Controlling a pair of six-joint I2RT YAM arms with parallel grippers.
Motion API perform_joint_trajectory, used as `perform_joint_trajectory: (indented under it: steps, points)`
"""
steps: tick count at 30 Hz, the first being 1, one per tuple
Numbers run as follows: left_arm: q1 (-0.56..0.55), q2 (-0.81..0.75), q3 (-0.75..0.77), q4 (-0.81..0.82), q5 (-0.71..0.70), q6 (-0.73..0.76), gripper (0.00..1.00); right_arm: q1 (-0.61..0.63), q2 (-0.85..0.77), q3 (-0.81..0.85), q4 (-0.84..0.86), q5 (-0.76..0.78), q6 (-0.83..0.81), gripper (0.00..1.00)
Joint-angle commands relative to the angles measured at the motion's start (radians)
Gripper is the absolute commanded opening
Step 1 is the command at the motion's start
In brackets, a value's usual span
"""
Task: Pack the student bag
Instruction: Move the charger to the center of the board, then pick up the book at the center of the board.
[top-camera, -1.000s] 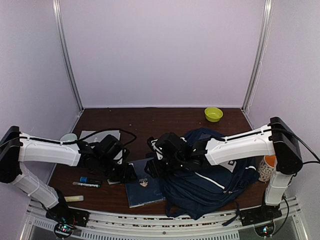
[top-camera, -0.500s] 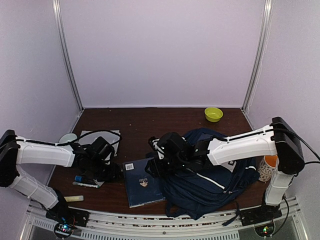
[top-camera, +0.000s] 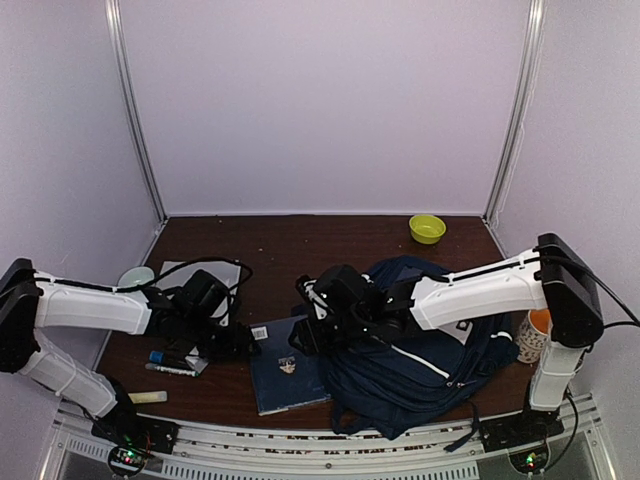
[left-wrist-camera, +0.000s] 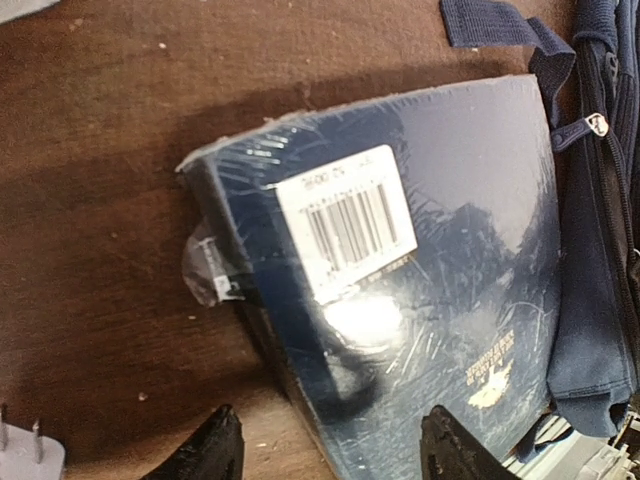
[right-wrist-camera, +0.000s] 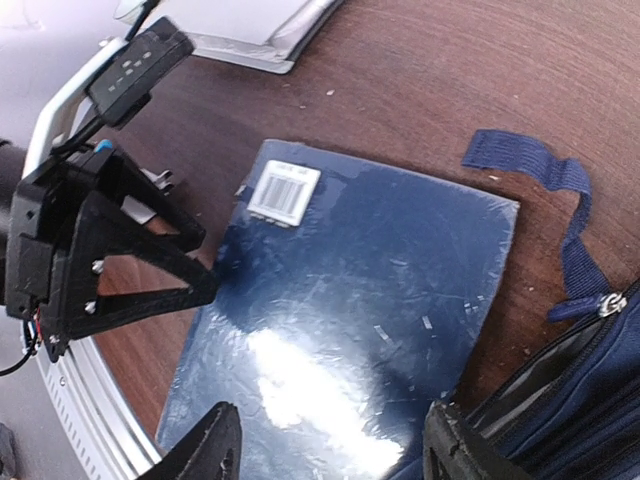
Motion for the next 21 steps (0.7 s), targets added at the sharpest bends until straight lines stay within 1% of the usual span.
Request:
perform_joint_trajectory:
  steps: [1,5,8,13,18,19,21]
  points:
    - [0.0,0.04,0.013,0.061,0.043,-0.045,0.63,-0.054,0.041,0.01,0.012,-0.007,0.012,0.64]
    - [0.0,0.069,-0.001,0.086,0.048,-0.075,0.63,-0.09,0.089,0.037,0.032,-0.066,0.019,0.67]
    - [0.0,0.085,-0.01,0.132,0.074,-0.09,0.63,-0.105,0.133,0.081,0.028,-0.081,0.019,0.68]
    - [0.0,0.114,-0.016,0.183,0.109,-0.115,0.63,-0.112,0.271,0.202,-0.079,-0.084,0.037,0.68]
    - [0.0,0.169,-0.017,0.209,0.154,-0.157,0.63,-0.105,0.337,0.192,-0.023,-0.156,0.11,0.66]
    - [0.0,0.177,-0.027,0.263,0.17,-0.177,0.63,-0.103,0.339,0.183,-0.01,-0.165,0.118,0.66]
    - [0.003,0.192,-0.082,0.462,0.229,-0.247,0.64,-0.1,0.34,0.161,0.022,-0.183,0.132,0.64]
